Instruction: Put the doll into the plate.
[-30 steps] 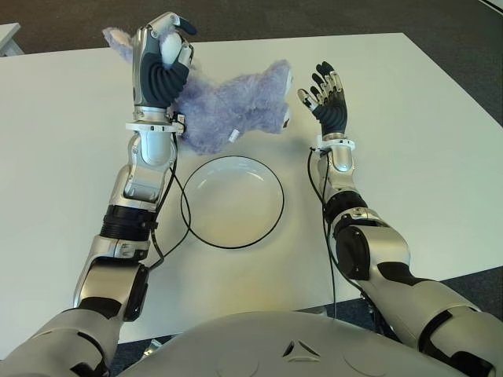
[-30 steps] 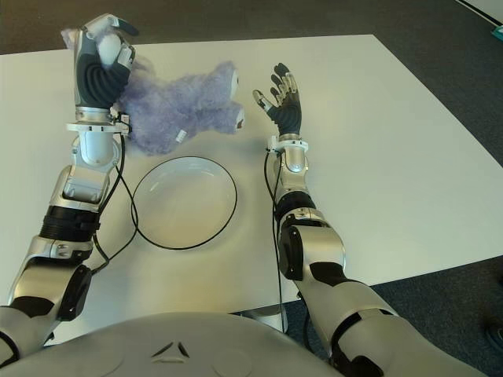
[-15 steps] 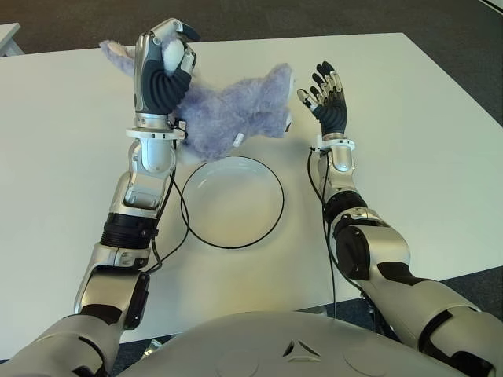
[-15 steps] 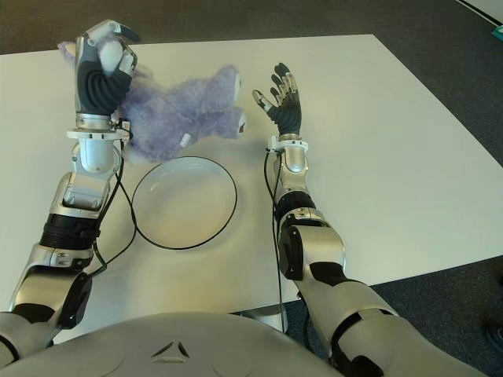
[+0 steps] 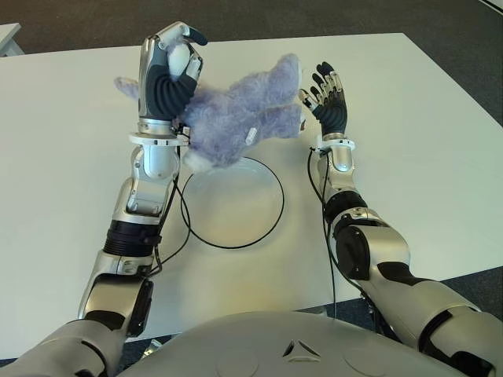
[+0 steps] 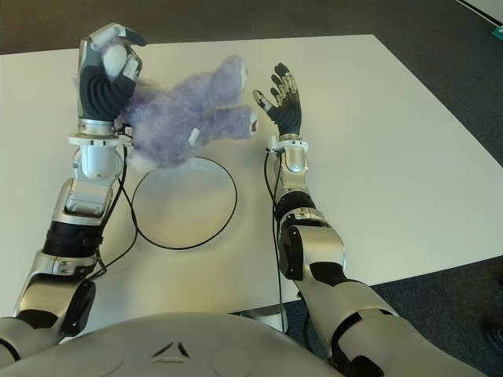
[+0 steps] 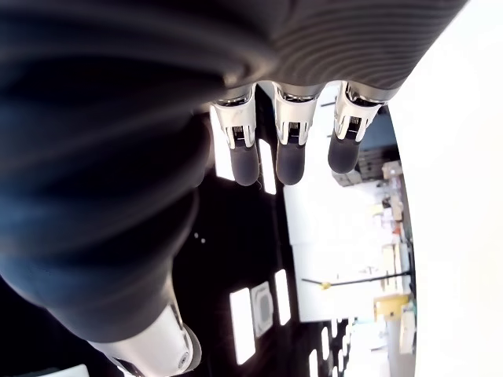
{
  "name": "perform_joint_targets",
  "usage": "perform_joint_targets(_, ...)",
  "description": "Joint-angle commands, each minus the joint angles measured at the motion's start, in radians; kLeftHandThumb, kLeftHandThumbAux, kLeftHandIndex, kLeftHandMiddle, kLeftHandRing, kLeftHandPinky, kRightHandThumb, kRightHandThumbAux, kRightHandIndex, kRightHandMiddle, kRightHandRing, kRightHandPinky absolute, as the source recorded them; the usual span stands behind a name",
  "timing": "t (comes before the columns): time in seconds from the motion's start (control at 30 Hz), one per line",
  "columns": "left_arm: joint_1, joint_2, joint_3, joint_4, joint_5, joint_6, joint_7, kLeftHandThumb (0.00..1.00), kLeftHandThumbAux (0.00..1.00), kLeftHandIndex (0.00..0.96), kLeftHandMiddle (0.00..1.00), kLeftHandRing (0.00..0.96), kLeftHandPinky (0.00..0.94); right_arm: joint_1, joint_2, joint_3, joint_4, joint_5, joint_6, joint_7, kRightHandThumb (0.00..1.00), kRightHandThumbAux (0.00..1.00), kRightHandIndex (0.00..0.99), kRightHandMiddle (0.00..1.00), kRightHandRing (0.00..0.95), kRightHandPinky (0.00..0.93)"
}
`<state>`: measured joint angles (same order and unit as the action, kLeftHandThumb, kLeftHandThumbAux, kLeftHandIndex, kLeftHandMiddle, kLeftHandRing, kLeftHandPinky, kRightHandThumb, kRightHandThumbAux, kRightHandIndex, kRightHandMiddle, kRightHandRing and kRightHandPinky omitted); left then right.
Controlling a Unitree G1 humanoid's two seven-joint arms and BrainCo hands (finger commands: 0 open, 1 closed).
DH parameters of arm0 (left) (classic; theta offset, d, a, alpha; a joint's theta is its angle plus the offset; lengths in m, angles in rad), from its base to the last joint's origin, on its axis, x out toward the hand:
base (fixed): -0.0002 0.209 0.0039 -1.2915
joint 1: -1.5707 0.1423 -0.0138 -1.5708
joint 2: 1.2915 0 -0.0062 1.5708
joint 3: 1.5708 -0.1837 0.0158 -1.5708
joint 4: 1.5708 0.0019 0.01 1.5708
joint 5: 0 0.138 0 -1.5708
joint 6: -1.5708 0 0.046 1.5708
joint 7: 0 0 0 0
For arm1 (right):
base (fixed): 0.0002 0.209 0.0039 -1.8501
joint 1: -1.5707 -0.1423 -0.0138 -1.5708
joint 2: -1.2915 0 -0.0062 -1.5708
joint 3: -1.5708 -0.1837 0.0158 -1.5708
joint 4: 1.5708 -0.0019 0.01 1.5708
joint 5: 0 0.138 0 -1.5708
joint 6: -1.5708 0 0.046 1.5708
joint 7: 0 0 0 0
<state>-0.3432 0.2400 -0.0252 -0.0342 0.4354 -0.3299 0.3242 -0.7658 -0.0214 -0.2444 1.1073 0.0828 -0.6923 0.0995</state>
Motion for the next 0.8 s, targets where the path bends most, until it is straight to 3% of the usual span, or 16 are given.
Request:
perform_joint_targets(0.03, 0.018, -0.01, -0.012, -0.018, 0.019, 0.002, -0.012, 0.734, 0.695, 0.444, 0.852, 0.86, 0.868, 0.071, 0.023, -0.003, 0.044, 0.016, 0.008, 0.001, 0.273, 0.845, 0.088, 0.096, 0.074, 0.067)
perform_joint_targets(0.8, 0.047, -0.026, -0.042, -0.06, 0.041, -0.005, -0.021, 0.734, 0.695, 0.444, 0.849, 0.857, 0.861, 0.072, 0.02, -0.002, 0.038, 0.014, 0.005, -0.007, 0.253, 0.841, 0.088, 0.094, 0.072, 0.064)
